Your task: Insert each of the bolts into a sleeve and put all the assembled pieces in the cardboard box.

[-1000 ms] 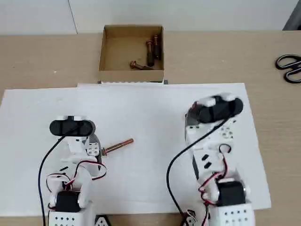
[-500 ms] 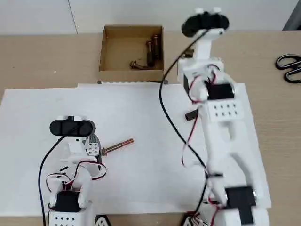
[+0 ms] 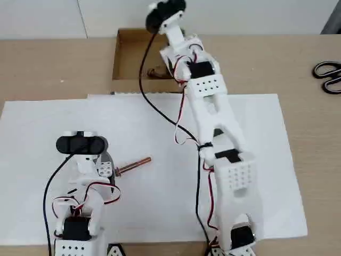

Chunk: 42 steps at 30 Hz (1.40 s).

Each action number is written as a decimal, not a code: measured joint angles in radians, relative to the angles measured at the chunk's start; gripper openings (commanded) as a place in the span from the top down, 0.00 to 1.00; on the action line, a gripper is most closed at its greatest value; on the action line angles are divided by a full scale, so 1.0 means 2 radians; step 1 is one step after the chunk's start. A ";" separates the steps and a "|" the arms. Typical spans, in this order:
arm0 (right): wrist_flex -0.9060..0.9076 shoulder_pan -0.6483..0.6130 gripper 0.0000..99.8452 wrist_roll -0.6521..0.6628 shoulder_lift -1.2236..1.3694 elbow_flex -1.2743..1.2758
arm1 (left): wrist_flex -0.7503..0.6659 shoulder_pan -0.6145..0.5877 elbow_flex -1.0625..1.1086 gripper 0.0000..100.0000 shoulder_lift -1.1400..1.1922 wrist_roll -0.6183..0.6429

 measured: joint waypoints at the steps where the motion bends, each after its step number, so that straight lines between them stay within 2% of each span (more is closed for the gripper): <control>1: -0.001 -0.002 1.00 0.008 0.021 -0.030 | 0.000 0.000 0.000 0.99 0.000 0.000; 6: 0.001 -0.010 0.98 0.041 0.097 -0.144 | 0.000 0.000 0.000 0.99 0.000 0.000; 10: 0.055 -0.012 0.85 0.058 0.127 -0.175 | 0.000 0.000 0.000 0.99 0.000 0.000; 12: 0.084 -0.012 0.82 0.058 0.134 -0.176 | 0.000 0.000 0.000 0.99 0.000 0.000; 23: 0.173 -0.011 0.84 0.059 0.128 -0.194 | 0.000 0.000 0.000 0.99 0.000 0.000; 29: 0.273 -0.012 0.84 0.056 0.068 -0.195 | 0.000 0.000 0.000 0.99 0.000 0.000; 36: 0.461 -0.002 0.84 0.040 -0.008 -0.195 | 0.000 0.000 0.000 0.99 0.000 0.000; 42: 0.497 0.015 0.84 0.038 -0.035 -0.193 | 0.000 0.000 0.000 0.99 0.000 0.000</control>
